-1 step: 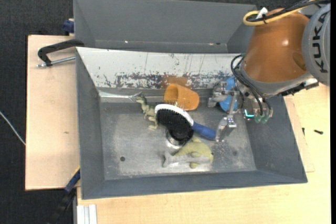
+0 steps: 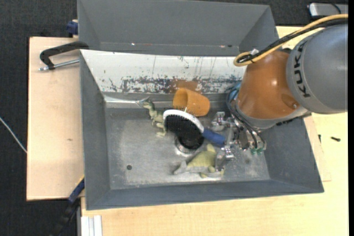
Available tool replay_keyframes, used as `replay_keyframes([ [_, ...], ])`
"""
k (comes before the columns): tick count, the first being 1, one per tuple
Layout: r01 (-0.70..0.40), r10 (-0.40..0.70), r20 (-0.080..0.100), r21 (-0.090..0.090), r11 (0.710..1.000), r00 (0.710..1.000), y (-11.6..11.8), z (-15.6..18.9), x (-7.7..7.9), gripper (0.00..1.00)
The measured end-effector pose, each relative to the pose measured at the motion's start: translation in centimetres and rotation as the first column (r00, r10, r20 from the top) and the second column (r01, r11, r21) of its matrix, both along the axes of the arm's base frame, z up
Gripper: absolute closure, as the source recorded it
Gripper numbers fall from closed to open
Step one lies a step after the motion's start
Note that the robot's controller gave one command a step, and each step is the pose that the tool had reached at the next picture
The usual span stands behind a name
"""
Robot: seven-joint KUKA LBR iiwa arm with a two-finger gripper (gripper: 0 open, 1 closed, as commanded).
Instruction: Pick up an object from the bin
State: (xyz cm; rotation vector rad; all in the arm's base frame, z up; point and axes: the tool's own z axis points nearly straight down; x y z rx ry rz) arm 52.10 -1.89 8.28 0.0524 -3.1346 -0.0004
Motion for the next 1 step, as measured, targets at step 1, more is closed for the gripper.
replay_keyframes([
  [1,-0.001,0.001,0.003,0.000,1.000,1.000,-0.01,0.40,0.10,1.00],
])
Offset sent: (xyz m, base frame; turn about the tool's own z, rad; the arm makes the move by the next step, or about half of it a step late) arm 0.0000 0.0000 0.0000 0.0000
